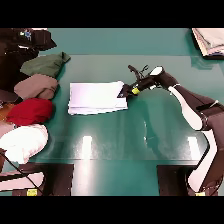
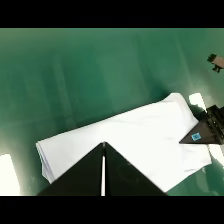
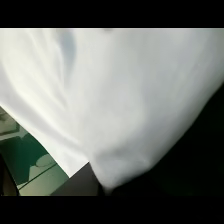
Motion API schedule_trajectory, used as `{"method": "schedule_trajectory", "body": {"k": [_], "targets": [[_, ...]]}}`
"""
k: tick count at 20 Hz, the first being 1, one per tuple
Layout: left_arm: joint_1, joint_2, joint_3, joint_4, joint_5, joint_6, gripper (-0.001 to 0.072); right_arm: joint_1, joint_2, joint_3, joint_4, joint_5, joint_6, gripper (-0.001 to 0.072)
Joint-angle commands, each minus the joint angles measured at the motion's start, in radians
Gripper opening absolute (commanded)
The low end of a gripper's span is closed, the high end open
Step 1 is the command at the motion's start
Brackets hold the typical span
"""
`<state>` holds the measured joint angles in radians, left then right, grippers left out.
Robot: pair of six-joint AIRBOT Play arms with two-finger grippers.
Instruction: Fold the shirts.
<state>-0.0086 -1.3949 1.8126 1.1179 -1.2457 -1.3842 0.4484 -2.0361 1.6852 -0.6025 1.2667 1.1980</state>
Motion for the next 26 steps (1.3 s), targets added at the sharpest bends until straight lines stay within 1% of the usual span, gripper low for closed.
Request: {"method": "schedule_trajectory", "body": {"k": [1, 3, 6, 8, 11, 13, 15, 20, 22, 24, 26], "targets": [[-0.005, 0.001, 0.000, 0.000, -0.047, -0.003, 0.0024, 0.000, 0.007, 0.014, -0.002, 0.009, -0.003, 0.0012], [-0.022, 0.001, 0.000, 0.000, -0.060, -0.003, 0.0024, -0.043, 0.075, -0.012, 0.000, -0.013, -0.002, 0.0011], [-0.076, 0.001, 0.000, 0.000, -0.063, -0.002, 0.0024, -0.177, 0.251, -0.126, -0.002, -0.072, 0.000, 0.0011], [-0.117, 0.001, 0.000, 0.000, -0.051, 0.004, 0.0024, -0.311, 0.381, -0.220, -0.031, -0.074, 0.003, 0.0011], [-0.170, 0.001, 0.000, 0.000, -0.016, 0.004, 0.0024, -0.546, 0.579, -0.373, -0.164, -0.072, 0.008, 0.0011], [-0.198, 0.001, 0.000, 0.000, 0.002, 0.004, 0.0024, -0.715, 0.689, -0.461, -0.232, -0.100, 0.011, 0.0011], [-0.222, 0.001, 0.000, -0.001, 0.008, 0.004, 0.0024, -0.885, 0.768, -0.541, -0.238, -0.152, 0.017, 0.0011], [-0.262, 0.001, 0.000, -0.003, 0.007, 0.003, 0.0024, -1.230, 0.894, -0.735, -0.239, -0.283, 0.017, 0.0011], [-0.262, 0.001, 0.000, -0.003, 0.008, 0.003, 0.0024, -1.322, 0.919, -0.793, -0.239, -0.311, 0.024, 0.0011], [-0.262, 0.001, 0.000, -0.003, 0.007, 0.004, 0.0024, -1.389, 0.941, -0.845, -0.240, -0.331, 0.080, 0.0011], [-0.262, 0.001, 0.000, -0.003, 0.007, 0.004, 0.0024, -1.434, 0.968, -0.884, -0.241, -0.351, 0.093, 0.0011]]}}
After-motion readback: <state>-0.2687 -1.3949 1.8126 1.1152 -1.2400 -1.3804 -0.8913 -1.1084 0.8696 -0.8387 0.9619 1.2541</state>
